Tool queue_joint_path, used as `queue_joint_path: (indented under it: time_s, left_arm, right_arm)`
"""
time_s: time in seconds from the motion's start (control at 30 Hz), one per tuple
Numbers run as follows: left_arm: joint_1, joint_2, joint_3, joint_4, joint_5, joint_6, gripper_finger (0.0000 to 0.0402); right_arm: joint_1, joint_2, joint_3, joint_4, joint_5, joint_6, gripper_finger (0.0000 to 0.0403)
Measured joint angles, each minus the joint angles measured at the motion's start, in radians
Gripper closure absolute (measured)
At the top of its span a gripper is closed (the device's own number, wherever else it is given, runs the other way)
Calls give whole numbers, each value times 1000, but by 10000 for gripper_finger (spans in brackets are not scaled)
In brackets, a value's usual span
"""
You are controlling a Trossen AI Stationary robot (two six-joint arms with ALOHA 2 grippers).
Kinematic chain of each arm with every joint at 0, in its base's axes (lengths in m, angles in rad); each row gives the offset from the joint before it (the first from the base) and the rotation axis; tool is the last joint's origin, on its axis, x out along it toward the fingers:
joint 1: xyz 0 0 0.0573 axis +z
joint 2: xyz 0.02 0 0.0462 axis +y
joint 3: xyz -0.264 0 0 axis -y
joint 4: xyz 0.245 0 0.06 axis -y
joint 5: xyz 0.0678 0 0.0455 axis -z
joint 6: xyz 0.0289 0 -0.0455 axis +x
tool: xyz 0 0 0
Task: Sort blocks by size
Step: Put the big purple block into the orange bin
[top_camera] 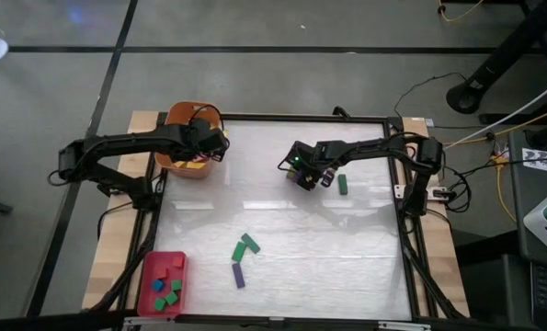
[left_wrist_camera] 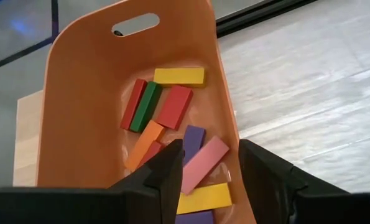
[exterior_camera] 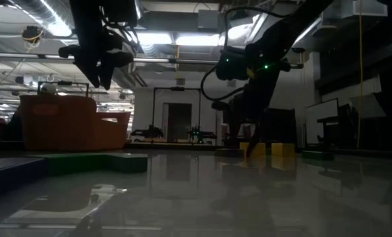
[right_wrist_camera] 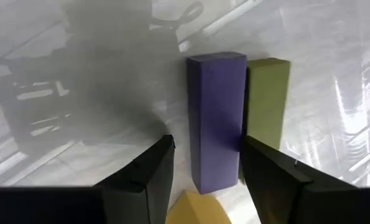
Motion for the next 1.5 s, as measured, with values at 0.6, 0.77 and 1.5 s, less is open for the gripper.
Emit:
queue_joint_path:
  time_s: [0.6, 0.77, 1.5]
  left_arm:
    - [-1, 0, 0, 1, 0, 0, 260]
    - [-6, 0, 0, 9, 5, -5, 260]
    - [-221, 0, 0, 556, 322, 95, 260]
  right_arm:
    - [19, -1, 24, -116, -35, 31, 221]
    - [7, 13, 28, -119, -53, 32, 221]
    - [8, 46, 63, 71, -4, 191, 298]
